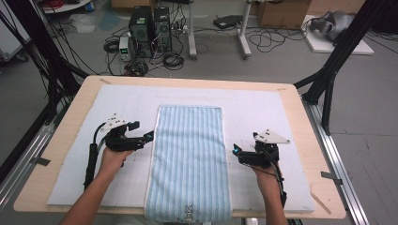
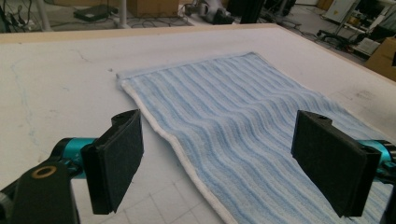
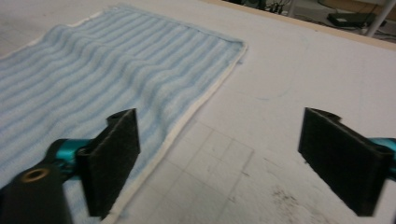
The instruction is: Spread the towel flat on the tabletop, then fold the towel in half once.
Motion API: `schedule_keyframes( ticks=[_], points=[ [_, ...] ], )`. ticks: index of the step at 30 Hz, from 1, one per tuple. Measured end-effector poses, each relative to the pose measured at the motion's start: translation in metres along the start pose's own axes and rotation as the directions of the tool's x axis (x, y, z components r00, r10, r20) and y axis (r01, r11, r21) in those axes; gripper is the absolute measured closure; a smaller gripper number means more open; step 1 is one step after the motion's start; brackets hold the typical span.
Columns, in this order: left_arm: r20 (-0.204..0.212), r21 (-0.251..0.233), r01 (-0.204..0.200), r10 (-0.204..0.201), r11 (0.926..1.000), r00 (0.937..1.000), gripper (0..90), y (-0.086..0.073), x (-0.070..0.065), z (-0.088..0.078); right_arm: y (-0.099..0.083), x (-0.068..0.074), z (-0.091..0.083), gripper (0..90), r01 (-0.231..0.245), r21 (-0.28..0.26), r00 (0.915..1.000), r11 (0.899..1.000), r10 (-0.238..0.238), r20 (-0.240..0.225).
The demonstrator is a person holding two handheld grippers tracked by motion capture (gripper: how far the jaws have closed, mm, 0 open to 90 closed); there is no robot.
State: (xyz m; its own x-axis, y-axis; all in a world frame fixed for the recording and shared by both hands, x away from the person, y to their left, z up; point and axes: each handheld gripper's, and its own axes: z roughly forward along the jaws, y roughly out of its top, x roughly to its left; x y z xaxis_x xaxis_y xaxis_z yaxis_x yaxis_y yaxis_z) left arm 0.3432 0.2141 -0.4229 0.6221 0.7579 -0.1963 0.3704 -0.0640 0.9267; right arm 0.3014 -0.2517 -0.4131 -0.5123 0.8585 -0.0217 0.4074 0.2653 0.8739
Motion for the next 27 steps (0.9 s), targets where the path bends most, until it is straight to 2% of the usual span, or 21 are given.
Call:
schedule_keyframes(
  ticks=[1, 3, 13, 17, 19, 21, 24, 27],
  points=[
    [-0.002, -0.002, -0.004, 0.004, 1.0, 1.0, 17.3, 0.0, 0.0, -0.002, 0.0, -0.001, -0.002, 11.3, 0.006, -0.004, 1.0, 1.0, -0.006, -0.004],
    [0.001, -0.013, 0.014, -0.014, 0.9998, 0.9999, 17.3, 0.0, 0.0, -0.004, 0.0, -0.003, -0.006, 11.3, 0.006, -0.007, 1.0, 1.0, -0.006, -0.008],
    [0.003, -0.042, 0.002, -0.002, 0.9991, 1.0, 17.5, 0.002, -0.004, -0.013, 0.001, -0.008, -0.018, 11.3, -0.017, -0.043, 0.9997, 0.999, 0.016, -0.019],
    [-0.001, -0.037, 0.012, -0.012, 0.9992, 0.9999, 17.4, 0.002, 0.0, -0.014, 0.003, -0.011, -0.016, 11.3, -0.027, -0.053, 0.9995, 0.998, 0.026, -0.016],
    [-0.004, -0.042, 0.014, -0.014, 0.999, 0.9999, 17.4, 0.003, 0.001, -0.014, 0.003, -0.011, -0.013, 11.3, -0.043, -0.045, 0.9989, 0.998, 0.042, -0.023],
    [0.002, -0.039, 0.02, -0.02, 0.999, 0.9998, 17.4, 0.006, 0.004, -0.013, 0.003, -0.01, -0.009, 11.3, -0.035, -0.034, 0.9989, 0.999, 0.034, -0.031],
    [0.004, -0.029, 0.016, -0.016, 0.9995, 0.9999, 17.4, 0.012, 0.007, -0.01, 0.003, -0.009, -0.005, 11.3, -0.036, -0.031, 0.9988, 0.999, 0.035, -0.034],
    [-0.001, -0.022, -0.007, 0.007, 0.9997, 1.0, 17.2, 0.023, 0.011, -0.007, 0.006, -0.01, -0.002, 11.3, -0.043, -0.031, 0.9982, 0.999, 0.041, -0.042]
  ],
)
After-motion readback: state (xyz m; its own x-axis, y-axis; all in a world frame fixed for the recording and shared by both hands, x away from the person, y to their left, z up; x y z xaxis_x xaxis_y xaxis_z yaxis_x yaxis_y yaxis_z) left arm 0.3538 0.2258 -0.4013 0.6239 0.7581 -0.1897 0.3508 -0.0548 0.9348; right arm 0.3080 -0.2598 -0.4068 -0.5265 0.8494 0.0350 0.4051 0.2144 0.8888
